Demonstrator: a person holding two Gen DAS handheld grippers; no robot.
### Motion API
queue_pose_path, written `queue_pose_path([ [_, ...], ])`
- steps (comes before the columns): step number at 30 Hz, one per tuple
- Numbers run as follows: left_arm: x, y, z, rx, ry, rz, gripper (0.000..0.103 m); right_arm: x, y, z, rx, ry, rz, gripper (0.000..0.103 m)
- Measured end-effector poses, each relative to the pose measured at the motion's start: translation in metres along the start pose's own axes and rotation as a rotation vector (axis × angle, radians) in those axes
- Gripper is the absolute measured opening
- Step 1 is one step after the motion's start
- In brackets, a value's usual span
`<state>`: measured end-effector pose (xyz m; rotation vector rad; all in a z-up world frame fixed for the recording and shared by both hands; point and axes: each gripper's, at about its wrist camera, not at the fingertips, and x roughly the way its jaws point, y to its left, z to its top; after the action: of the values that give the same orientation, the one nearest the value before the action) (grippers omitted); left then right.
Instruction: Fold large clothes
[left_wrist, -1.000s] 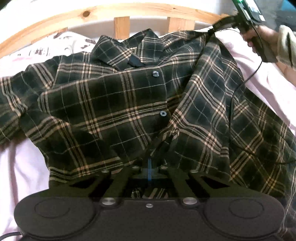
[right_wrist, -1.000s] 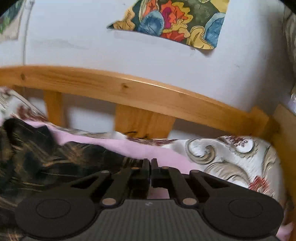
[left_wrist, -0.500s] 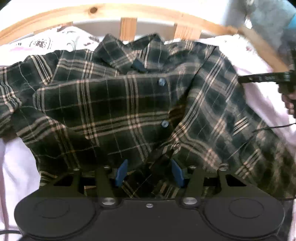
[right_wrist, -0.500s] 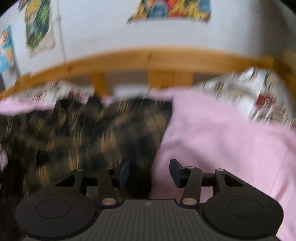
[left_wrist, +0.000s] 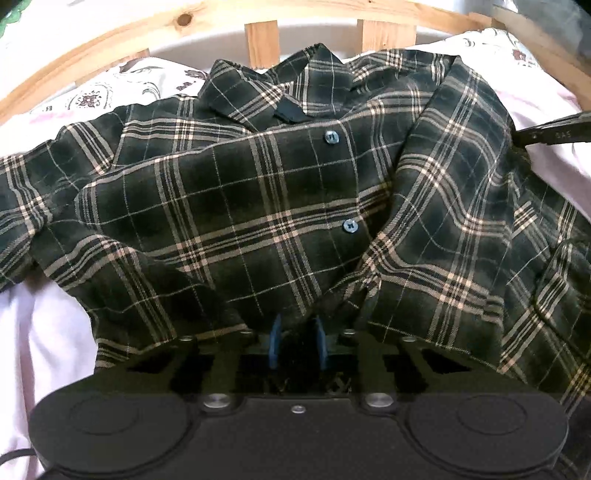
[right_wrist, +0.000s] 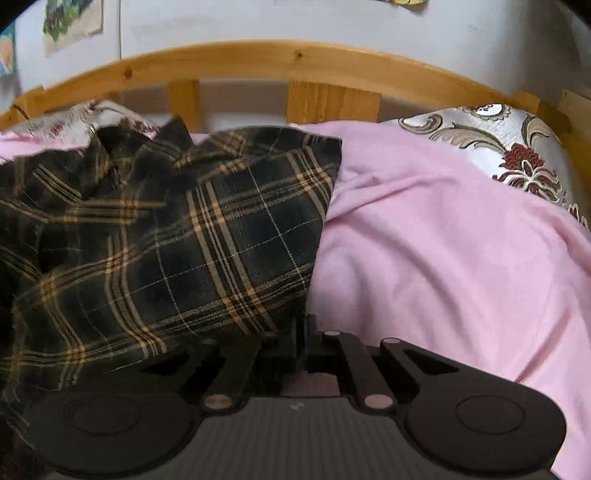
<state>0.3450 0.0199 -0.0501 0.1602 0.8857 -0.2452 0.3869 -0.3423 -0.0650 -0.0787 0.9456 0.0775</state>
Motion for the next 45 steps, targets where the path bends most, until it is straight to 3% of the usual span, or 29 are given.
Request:
queue_pose_path([
  [4,-0.016,0.013,-0.004,-0.058,-0.017,-0.049,0.045,-0.007,0.006,0.012,0.015,-0.040,-0.025,0.013],
  [6,-0.026,0.020,-0.007,-0.079,-0.028,-0.062,0.054,-0.014,0.011,0.018,-0.014,-0.073,-0.039,0.032],
  [8,-0.038,0.027,-0.009,-0.094,-0.047,-0.066,0.073,-0.021,0.018,0.025,-0.024,-0.123,-0.050,0.057],
  [11,-0.059,0.039,-0.013,-0.118,-0.092,-0.057,0.088,-0.026,0.035,0.038,-0.053,-0.182,-0.027,0.073],
  [17,-0.108,0.078,-0.025,-0.269,-0.176,0.032,0.099,-0.025,0.090,0.053,-0.071,-0.247,0.115,0.096],
  [21,-0.151,0.115,-0.044,-0.383,-0.234,0.147,0.102,-0.022,0.129,0.054,-0.081,-0.267,0.224,0.100],
  [23,-0.174,0.132,-0.057,-0.424,-0.255,0.256,0.102,-0.021,0.149,0.052,-0.104,-0.274,0.266,0.100],
  [28,-0.213,0.173,-0.100,-0.537,-0.284,0.659,0.102,-0.024,0.193,0.045,-0.175,-0.313,0.321,0.102],
  [30,-0.218,0.195,-0.118,-0.610,-0.280,0.749,0.102,-0.026,0.207,0.041,-0.198,-0.316,0.340,0.102],
  [33,-0.218,0.230,-0.134,-0.747,-0.246,0.765,0.101,-0.031,0.222,0.037,-0.235,-0.316,0.361,0.103],
  [36,-0.223,0.254,-0.144,-0.862,-0.292,0.779,0.101,-0.034,0.232,0.032,-0.268,-0.325,0.364,0.103],
  [38,-0.224,0.261,-0.146,-0.877,-0.328,0.810,0.099,-0.036,0.235,0.031,-0.279,-0.327,0.365,0.103],
  [40,-0.224,0.265,-0.147,-0.885,-0.349,0.833,0.085,-0.037,0.236,0.029,-0.283,-0.326,0.371,0.103],
  [44,-0.220,0.269,-0.149,-0.921,-0.394,0.816,0.048,-0.037,0.237,0.027,-0.277,-0.334,0.361,0.103],
  [45,-0.218,0.271,-0.150,-0.938,-0.396,0.816,0.045,-0.037,0.237,0.026,-0.276,-0.337,0.358,0.103],
])
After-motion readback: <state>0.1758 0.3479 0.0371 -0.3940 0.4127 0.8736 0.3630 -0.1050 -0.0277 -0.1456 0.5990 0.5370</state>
